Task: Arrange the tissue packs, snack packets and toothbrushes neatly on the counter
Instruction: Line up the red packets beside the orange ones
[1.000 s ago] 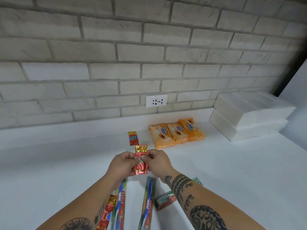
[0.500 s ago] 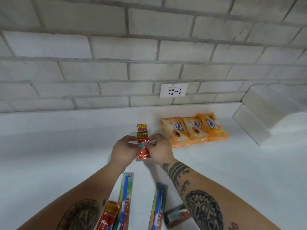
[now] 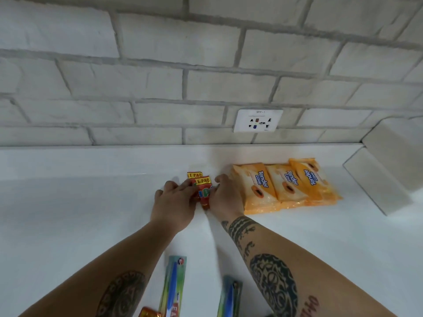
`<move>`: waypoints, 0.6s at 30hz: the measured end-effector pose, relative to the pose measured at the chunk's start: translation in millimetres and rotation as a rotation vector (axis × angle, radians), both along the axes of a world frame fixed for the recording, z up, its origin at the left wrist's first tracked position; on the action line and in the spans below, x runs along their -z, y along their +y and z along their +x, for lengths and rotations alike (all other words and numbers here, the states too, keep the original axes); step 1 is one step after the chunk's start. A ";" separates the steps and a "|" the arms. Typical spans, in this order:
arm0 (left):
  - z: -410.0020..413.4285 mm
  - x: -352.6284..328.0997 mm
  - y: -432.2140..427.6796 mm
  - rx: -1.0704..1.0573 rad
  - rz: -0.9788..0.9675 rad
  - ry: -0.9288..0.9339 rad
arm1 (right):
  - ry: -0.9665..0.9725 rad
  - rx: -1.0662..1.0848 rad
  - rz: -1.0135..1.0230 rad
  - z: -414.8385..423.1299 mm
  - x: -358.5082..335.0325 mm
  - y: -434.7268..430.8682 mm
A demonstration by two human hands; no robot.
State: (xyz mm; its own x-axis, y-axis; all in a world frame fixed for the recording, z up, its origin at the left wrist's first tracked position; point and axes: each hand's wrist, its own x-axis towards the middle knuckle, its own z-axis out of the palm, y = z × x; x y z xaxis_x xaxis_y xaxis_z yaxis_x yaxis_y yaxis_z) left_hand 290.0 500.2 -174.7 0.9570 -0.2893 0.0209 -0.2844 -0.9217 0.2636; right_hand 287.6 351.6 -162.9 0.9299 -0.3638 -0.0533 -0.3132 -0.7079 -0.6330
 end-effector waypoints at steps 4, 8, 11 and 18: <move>4.2 8.7 13.1 -0.017 -0.019 -0.032 | 0.008 -0.056 -0.073 6.6 2.4 -0.6; 1.4 14.4 14.2 -0.032 -0.048 -0.062 | -0.032 -0.090 -0.111 4.1 7.4 -2.0; 1.8 17.2 12.8 -0.020 -0.076 -0.085 | -0.076 -0.256 -0.273 -3.5 20.7 -2.5; 7.9 19.8 10.6 -0.017 -0.069 -0.084 | -0.015 -0.326 -0.347 6.6 26.7 -0.3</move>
State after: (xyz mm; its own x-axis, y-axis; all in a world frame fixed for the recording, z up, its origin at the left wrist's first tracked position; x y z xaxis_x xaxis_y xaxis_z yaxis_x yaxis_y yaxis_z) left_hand 297.9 510.8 -194.5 0.9557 -0.2685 0.1207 -0.2930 -0.9070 0.3025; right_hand 294.1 351.4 -189.6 0.9983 -0.0470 0.0340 -0.0324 -0.9382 -0.3447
